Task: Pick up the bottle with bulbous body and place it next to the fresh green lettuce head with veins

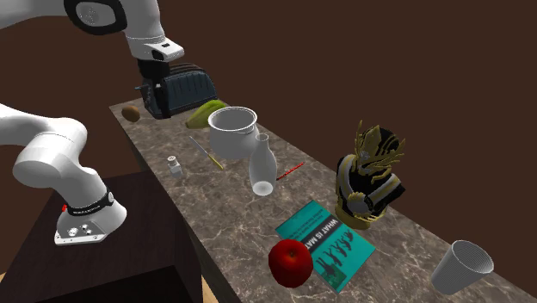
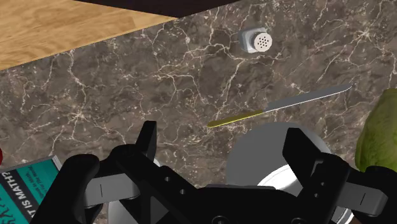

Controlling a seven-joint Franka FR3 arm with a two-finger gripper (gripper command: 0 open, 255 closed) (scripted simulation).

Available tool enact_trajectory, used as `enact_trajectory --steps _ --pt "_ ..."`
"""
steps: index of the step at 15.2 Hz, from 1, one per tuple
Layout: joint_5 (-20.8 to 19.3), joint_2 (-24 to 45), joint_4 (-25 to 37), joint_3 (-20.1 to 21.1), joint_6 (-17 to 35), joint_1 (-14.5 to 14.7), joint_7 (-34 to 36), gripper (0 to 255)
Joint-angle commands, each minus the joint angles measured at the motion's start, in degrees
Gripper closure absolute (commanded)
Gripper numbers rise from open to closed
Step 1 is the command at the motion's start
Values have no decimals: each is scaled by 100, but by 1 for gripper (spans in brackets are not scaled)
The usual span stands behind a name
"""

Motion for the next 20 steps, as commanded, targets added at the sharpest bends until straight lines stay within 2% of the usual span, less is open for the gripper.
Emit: enact_trajectory --steps 1,11,20 --pt "0 0 0 0 0 0 0 0" --pt "-205 2019 794 -99 1429 -186 -90 0" --pt "-340 3894 2126 -200 2164 -312 -113 0"
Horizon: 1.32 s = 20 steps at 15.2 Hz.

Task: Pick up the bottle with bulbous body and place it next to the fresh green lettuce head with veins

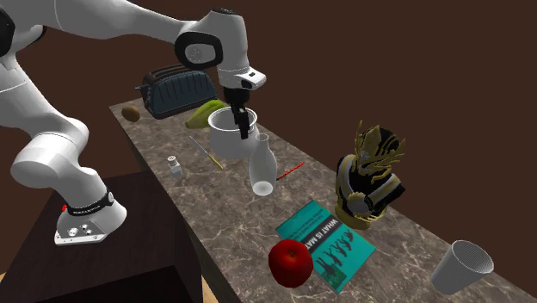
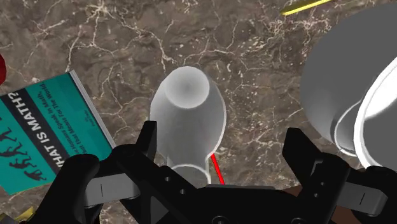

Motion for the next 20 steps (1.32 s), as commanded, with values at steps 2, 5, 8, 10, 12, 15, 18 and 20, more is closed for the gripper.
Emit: enact_trajectory --steps 2,5,8,10,12,15,18,20 --pt "-33 617 539 -38 145 -39 -10 0" --pt "-50 1044 951 -62 204 -63 -14 0" --pt "-49 1118 811 -62 418 -63 -15 0" --pt "-48 1173 724 -62 560 -63 -15 0" --pt "-47 1250 620 -62 741 -63 -16 0" --pt "-47 1250 620 -62 741 -63 -16 0" --pt "-47 1250 620 -62 741 -63 -16 0" --pt "-47 1250 620 -62 741 -64 -16 0"
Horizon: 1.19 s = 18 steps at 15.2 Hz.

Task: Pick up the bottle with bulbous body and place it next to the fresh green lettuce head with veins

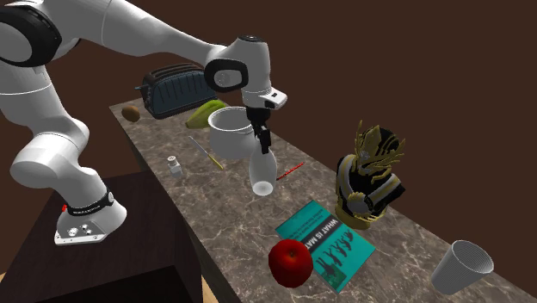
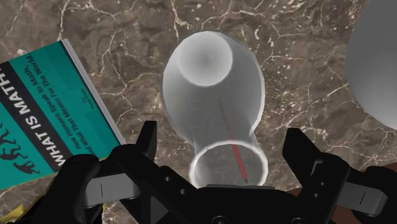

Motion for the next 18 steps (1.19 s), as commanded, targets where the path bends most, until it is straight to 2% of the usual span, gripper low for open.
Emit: enact_trajectory --steps 1,10,18 --pt "0 0 0 0 0 0 0 255" --pt "0 0 0 0 1 0 0 255" --pt "-3 -176 404 0 -580 1 2 255"
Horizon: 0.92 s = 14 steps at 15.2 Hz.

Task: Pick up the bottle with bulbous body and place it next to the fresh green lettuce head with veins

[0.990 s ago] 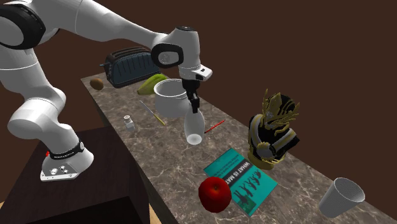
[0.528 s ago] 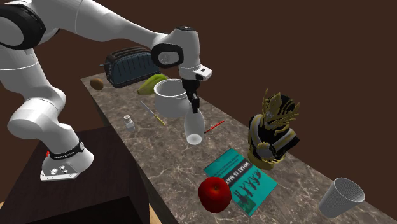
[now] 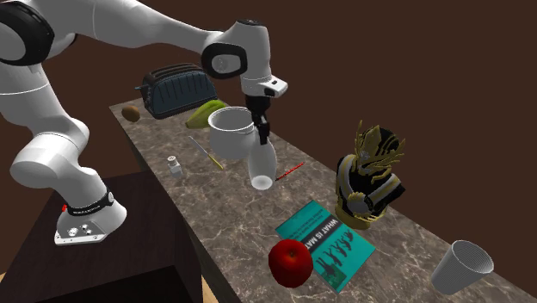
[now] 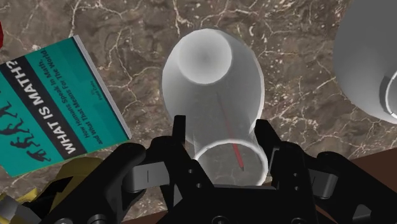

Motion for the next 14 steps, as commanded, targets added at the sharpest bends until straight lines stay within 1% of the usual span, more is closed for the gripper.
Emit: enact_trajectory --steps 1,14 --pt "0 -32 126 0 -157 0 0 255" --pt "-2 -142 992 0 -1133 0 0 255"
